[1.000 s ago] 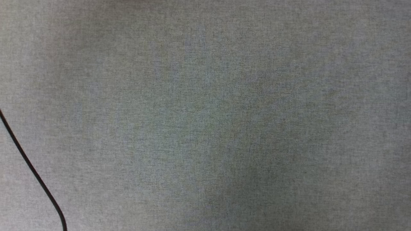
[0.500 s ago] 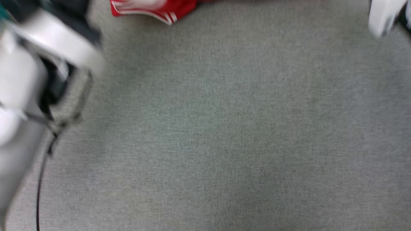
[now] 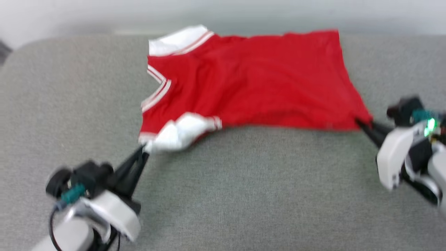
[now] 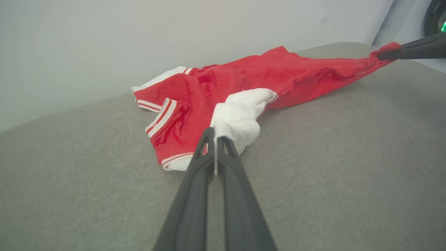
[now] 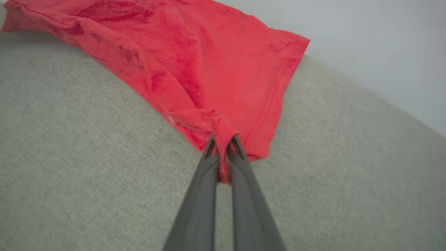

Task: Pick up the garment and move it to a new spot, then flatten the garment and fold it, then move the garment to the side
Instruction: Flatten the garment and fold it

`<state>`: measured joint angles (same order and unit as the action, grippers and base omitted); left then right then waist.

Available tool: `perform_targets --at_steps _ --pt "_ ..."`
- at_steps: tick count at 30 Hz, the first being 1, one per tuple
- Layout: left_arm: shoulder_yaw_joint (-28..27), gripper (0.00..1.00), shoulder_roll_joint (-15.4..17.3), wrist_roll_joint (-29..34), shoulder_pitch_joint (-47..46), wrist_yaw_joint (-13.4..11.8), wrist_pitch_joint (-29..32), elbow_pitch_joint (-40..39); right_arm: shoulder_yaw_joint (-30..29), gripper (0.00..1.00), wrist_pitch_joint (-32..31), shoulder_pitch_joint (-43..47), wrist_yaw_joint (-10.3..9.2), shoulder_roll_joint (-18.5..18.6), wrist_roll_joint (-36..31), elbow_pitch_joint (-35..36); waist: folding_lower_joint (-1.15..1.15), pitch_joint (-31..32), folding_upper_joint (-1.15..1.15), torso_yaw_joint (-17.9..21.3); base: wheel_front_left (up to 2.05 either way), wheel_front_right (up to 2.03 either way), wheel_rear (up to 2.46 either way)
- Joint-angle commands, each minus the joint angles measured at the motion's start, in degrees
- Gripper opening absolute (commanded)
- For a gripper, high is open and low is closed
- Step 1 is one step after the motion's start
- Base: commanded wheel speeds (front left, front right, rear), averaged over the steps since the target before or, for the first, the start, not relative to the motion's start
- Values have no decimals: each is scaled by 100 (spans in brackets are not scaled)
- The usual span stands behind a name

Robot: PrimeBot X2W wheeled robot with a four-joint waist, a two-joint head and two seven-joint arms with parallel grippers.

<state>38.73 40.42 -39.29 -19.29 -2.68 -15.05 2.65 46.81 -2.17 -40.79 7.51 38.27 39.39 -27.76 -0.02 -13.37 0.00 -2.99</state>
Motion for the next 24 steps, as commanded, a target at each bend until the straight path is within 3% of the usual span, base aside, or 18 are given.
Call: perform_targets --at_steps 1,11,24 --pt "63 0 9 -38 217 -73 31 -99 -63 0 -32 298 -4 64 22 87 2 340 0 -1 0 0 0" --pt "310 0 144 -451 1872 -666 111 -526 -982 0 -247 2516 -4 187 -77 944 2 1079 0 32 0 0 0" --pt "240 0 231 -1056 3227 -1091 57 -934 -2711 0 -1001 4818 -4 -46 -547 2263 2 1421 0 30 0 0 0"
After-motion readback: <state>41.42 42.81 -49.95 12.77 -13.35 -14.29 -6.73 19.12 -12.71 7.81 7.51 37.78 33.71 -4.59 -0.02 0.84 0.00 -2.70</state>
